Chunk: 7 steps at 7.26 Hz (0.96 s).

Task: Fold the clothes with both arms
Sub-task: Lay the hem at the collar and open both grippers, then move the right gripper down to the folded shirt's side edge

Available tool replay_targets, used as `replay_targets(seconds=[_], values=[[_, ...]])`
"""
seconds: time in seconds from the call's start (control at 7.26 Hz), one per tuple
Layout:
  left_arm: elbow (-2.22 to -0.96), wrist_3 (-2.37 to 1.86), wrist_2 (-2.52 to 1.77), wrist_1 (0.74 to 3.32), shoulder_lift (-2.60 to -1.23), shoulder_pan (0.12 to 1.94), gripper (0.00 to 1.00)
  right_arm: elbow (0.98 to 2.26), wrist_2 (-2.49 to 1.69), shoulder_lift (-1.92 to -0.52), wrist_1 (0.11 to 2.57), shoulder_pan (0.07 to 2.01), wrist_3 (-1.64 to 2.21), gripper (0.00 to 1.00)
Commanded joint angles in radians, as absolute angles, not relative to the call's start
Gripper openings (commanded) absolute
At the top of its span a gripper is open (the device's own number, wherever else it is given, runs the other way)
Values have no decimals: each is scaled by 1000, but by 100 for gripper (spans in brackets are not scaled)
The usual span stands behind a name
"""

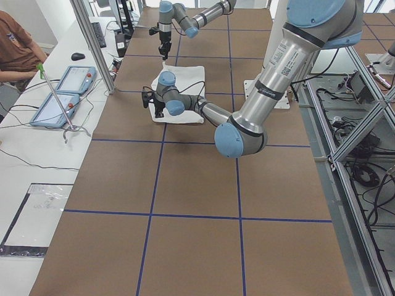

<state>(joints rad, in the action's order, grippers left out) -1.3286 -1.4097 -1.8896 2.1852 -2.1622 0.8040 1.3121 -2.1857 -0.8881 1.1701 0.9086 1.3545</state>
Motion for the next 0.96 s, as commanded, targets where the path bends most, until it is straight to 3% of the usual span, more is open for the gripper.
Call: replay_targets(seconds=[0.0, 0.28, 0.55, 0.83], values=[[-1331, -1407, -1888, 2184, -2161, 814, 99, 1313, -2187, -894, 1169, 919, 1286, 100], [-1362, -1405, -1887, 2177, -2151, 827, 99, 1366, -2192, -935, 1169, 904, 1305, 100], [-1364, -1405, -1885, 2177, -2149, 828, 99, 1600, -2162, -1122, 1175, 824, 1405, 100], [-1397, -1404, -1881, 2171, -2138, 839, 99, 1715, -2065, -1221, 1184, 711, 1491, 100]])
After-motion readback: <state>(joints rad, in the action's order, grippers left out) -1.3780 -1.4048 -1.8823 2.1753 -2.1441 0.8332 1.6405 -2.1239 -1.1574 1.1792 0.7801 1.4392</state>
